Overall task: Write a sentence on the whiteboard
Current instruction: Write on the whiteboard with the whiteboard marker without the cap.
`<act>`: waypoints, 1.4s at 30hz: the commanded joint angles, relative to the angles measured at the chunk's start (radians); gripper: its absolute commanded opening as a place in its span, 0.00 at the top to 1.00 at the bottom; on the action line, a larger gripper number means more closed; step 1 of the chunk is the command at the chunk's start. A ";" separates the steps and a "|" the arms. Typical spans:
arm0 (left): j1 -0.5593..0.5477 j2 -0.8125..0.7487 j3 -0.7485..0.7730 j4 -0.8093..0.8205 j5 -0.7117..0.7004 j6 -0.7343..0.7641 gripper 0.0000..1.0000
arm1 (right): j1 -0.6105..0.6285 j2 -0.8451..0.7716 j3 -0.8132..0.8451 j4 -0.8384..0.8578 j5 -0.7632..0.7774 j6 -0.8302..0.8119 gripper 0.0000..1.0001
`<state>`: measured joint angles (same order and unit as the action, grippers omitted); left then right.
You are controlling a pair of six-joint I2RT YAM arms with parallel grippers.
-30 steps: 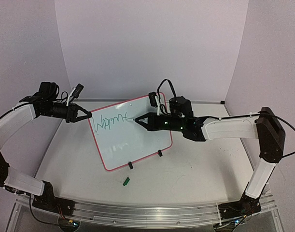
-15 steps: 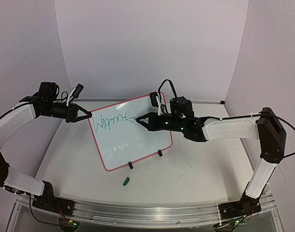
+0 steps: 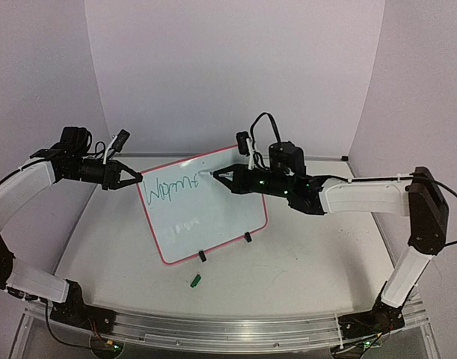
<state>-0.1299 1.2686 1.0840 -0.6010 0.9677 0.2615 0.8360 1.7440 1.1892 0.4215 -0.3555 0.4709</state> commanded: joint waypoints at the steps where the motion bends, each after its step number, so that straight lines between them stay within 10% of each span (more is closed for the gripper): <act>1: -0.018 0.002 0.008 -0.016 -0.008 0.007 1.00 | -0.004 0.012 0.076 0.028 0.025 -0.014 1.00; 42: -0.022 0.003 0.008 -0.019 -0.014 0.008 1.00 | -0.014 0.026 -0.066 0.144 0.027 0.081 1.00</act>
<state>-0.1310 1.2686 1.0840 -0.6010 0.9558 0.2577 0.8318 1.7908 1.1255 0.4808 -0.3900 0.5196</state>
